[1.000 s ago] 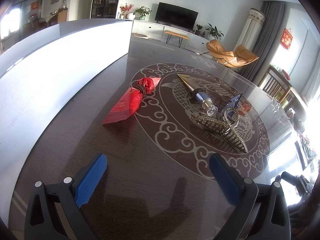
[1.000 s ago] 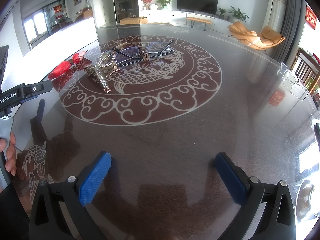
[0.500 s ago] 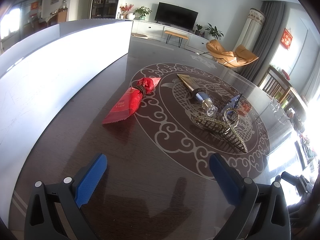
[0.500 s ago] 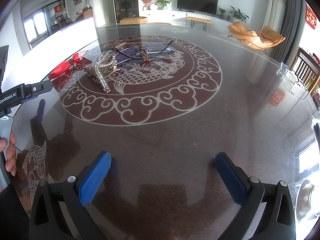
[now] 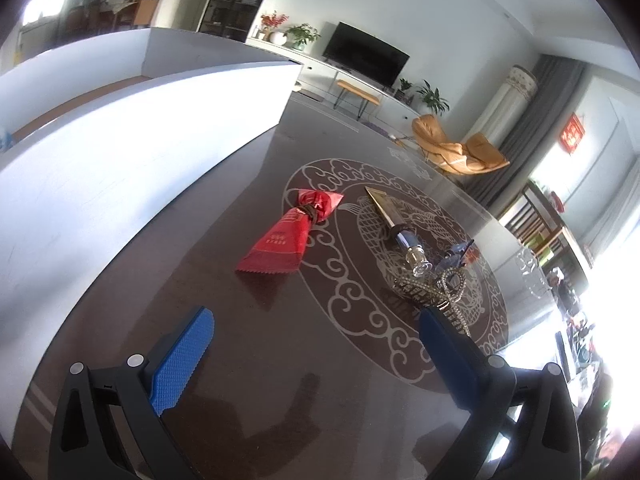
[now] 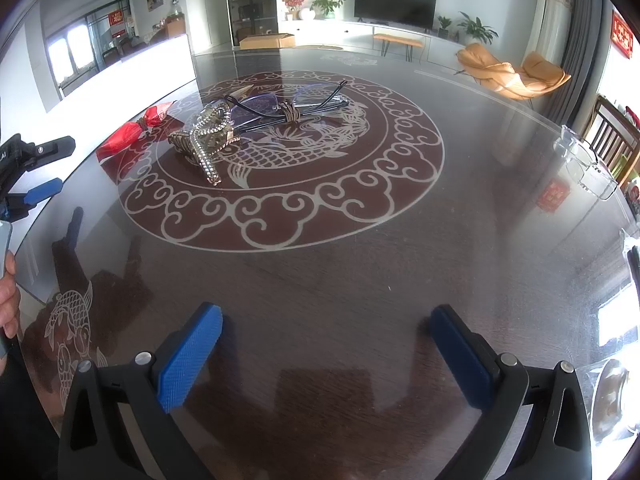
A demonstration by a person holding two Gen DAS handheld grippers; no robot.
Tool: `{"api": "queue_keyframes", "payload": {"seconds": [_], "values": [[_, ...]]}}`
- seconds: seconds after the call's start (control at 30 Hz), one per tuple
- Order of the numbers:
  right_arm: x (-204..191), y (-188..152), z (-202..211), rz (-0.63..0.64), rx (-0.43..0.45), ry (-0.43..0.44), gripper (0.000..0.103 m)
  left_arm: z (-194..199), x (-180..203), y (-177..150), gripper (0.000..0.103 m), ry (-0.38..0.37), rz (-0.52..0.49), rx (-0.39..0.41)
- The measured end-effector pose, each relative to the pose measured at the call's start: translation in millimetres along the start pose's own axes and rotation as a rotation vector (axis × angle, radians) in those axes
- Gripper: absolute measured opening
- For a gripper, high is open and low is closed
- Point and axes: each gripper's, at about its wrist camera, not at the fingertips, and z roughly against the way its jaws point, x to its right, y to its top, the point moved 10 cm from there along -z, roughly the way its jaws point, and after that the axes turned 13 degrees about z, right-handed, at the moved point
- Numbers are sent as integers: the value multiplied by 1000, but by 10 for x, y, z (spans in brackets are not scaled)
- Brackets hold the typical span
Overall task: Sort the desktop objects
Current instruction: 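Grasp the red tube with the left tool and lift it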
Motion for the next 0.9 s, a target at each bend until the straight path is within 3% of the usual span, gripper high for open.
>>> {"api": "queue_keyframes", "payload": {"seconds": [0.13, 0.27, 0.37, 0.47, 0.83, 0.87, 0.9], "values": [[3, -2, 1, 0, 0, 0, 103, -319, 94, 178, 103, 101, -144, -50], [-3, 2, 0, 0, 0, 0, 103, -691, 13, 326, 103, 152, -174, -139], [-6, 3, -1, 0, 0, 0, 103, -864, 57, 401, 103, 194, -232, -164], [-6, 4, 1, 0, 0, 0, 103, -1011, 105, 410, 103, 283, -325, -179], [3, -2, 3, 0, 0, 0, 103, -1077, 142, 429, 103, 302, -323, -193], [-6, 4, 0, 0, 0, 0, 103, -1088, 182, 473, 96, 294, -328, -183], [-6, 4, 0, 0, 0, 0, 103, -1058, 220, 479, 71, 278, -341, -162]]}}
